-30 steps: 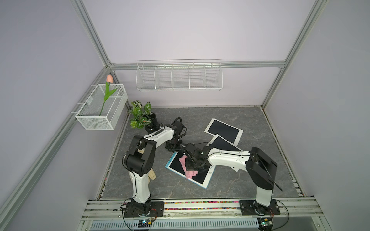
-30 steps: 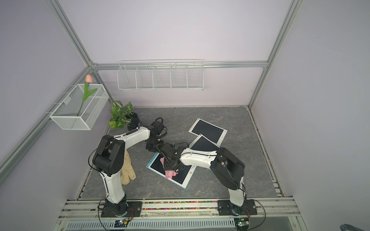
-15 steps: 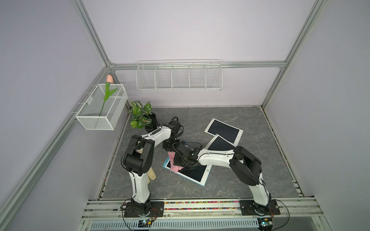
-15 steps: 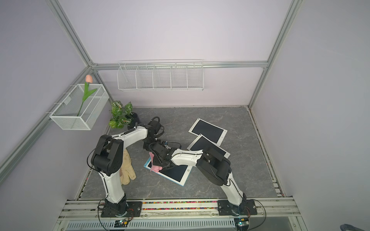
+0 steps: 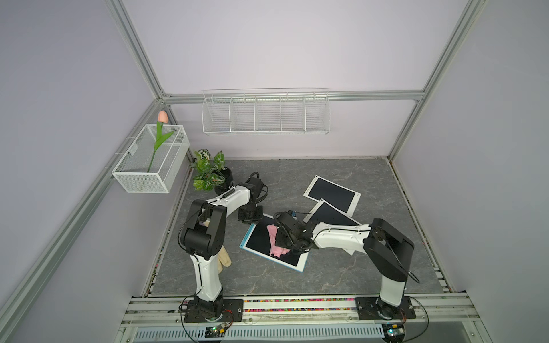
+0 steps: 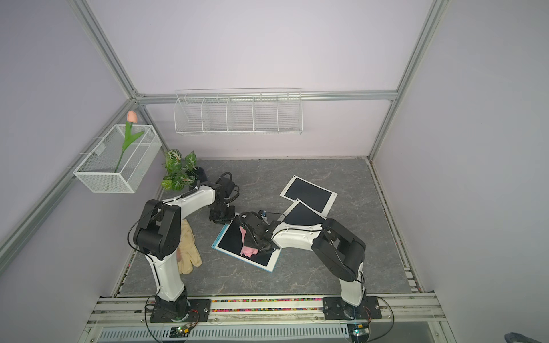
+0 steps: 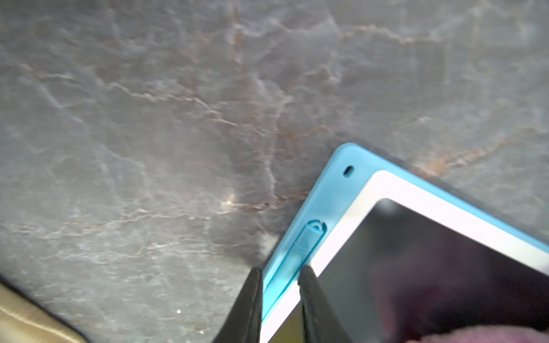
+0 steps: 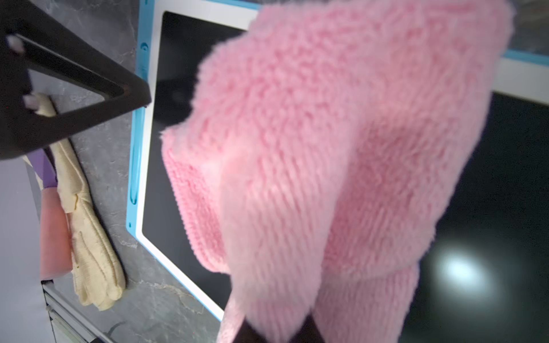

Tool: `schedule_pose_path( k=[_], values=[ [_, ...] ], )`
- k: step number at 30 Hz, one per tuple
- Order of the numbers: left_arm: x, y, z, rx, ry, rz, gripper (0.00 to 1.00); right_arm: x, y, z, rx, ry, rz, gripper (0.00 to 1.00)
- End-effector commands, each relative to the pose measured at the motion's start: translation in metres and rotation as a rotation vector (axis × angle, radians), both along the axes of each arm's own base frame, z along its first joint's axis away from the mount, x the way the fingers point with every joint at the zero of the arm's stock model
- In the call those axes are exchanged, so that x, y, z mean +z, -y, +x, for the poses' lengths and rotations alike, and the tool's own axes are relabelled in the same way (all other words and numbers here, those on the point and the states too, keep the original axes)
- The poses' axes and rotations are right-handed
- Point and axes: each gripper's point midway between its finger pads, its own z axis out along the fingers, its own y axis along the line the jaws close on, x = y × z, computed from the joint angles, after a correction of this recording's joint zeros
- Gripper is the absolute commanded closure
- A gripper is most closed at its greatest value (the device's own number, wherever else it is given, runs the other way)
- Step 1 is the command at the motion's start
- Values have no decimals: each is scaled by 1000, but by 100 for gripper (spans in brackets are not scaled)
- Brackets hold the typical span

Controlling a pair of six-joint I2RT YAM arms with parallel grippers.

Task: Wipe the drawing tablet
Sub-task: Wipe the dirt from the drawing tablet.

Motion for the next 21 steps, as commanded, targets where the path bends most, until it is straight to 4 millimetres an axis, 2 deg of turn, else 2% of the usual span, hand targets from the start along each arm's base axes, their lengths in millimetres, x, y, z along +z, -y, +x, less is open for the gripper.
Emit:
schedule_pose_path(
  k=[1,4,7,12,15,17,20,21],
  values=[
    [-22,-14,-13,21,-76,58,75,1,-23,-22,67,2,-34,93],
    [-22,-13,-11,22,-73,56,75,-2,-67,-29,111,13,-1,93],
    [-21,-12,-11,20,-81,50,75,-4,-105,-17,98,45,80,93],
    [-21,-10,-12,17,-86,41,75,-3,-140,14,45,104,187,93],
    [-23,-11,-14,15,-92,43,75,-6,-143,23,-1,92,209,93],
    [-25,-11,-14,16,-94,43,75,-11,-135,26,-35,73,205,93],
    [-25,-11,-12,19,-93,44,75,-18,-106,19,-85,33,189,93],
    [-25,-10,-12,19,-92,45,75,-19,-91,16,-102,27,177,93]
  ],
)
